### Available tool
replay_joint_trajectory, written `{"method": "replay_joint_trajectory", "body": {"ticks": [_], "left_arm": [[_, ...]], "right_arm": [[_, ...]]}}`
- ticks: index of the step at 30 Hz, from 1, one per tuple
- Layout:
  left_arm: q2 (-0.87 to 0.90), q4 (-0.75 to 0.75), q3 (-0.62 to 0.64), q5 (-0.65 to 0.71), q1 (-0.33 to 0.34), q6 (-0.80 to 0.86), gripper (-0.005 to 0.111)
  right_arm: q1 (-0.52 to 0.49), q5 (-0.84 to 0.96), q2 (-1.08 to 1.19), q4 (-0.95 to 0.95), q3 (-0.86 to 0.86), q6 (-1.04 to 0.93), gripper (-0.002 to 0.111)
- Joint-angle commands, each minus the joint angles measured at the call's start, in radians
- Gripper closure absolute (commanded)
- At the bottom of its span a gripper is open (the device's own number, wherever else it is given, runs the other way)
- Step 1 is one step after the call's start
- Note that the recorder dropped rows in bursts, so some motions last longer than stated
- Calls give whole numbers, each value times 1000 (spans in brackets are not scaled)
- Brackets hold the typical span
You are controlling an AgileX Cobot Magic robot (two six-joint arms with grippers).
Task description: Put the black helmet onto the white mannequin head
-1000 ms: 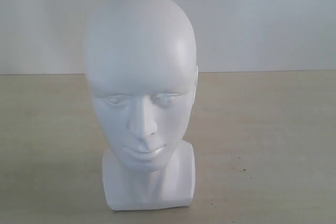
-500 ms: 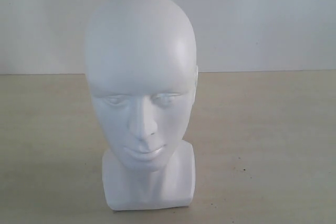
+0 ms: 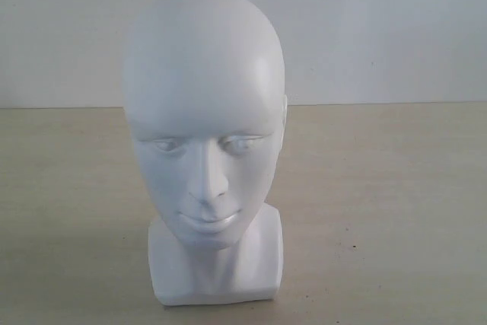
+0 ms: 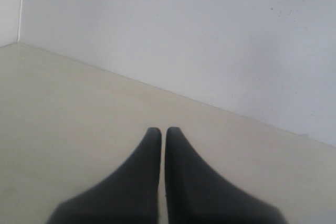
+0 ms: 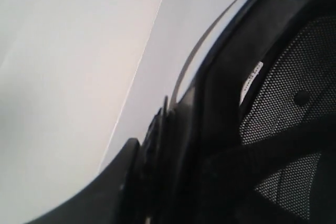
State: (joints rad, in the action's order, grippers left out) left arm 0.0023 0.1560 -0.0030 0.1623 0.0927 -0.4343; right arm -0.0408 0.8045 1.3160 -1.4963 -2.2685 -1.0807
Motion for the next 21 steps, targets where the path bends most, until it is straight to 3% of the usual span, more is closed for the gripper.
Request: {"method": "replay_joint_trajectory", "body": {"ticks": [1,8,16,21], "left_arm": [[-2,1,3,-5,3,3,102],[-2,1,3,-5,3,3,102],[-2,1,3,-5,3,3,102],[-2,1,3,-5,3,3,102]], "right_arm": [[94,-22,-27,308,-58,-44,109],[309,61,-27,839,-97,52,109],[351,-6,-27,800,-97,734,109],[351,-134,-27,582,-97,934,109]]}}
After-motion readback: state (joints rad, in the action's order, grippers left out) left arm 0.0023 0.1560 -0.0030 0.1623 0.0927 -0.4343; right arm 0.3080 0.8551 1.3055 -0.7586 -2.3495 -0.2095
